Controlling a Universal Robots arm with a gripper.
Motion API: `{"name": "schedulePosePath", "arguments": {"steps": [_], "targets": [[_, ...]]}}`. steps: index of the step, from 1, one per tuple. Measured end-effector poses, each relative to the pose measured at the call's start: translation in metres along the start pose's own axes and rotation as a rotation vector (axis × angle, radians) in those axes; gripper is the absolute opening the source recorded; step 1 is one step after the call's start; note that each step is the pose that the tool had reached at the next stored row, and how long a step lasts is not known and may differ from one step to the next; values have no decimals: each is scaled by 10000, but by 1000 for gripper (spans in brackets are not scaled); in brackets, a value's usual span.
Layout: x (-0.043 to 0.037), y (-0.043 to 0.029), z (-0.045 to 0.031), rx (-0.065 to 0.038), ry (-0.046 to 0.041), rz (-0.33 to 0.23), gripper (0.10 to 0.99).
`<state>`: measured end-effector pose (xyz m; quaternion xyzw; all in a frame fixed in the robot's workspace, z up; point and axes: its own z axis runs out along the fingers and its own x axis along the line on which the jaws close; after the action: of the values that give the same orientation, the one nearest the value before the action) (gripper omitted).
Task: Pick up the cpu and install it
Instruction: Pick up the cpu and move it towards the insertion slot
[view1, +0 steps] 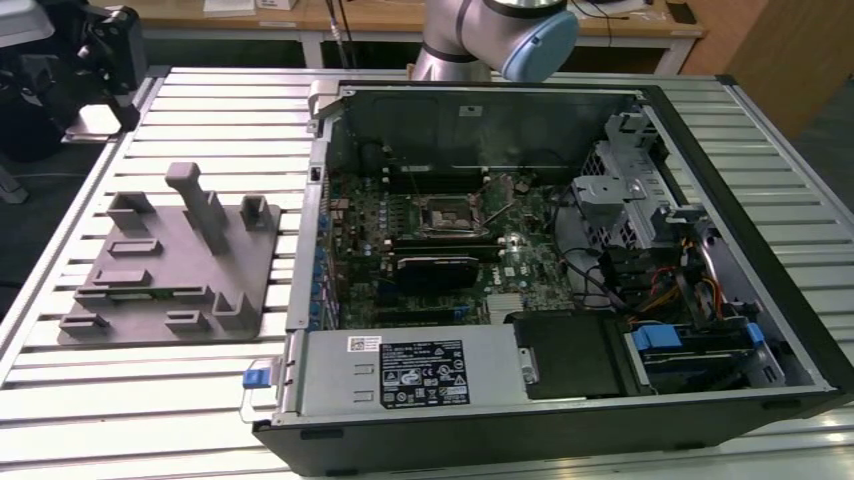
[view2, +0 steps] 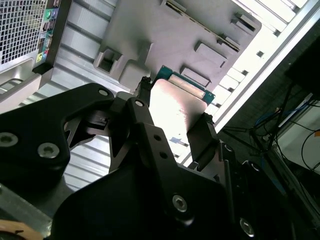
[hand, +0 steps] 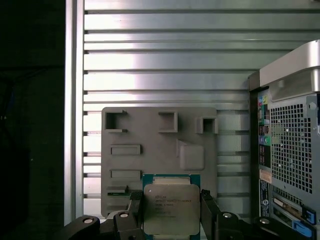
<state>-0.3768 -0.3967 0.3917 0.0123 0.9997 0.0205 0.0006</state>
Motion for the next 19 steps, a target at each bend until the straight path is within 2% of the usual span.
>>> {"name": "schedulePosePath", "arguments": {"steps": [13, 19], "targets": [[-54, 2, -17, 0, 1, 0, 541], [-57, 4, -70, -1, 0, 0, 541]]}}
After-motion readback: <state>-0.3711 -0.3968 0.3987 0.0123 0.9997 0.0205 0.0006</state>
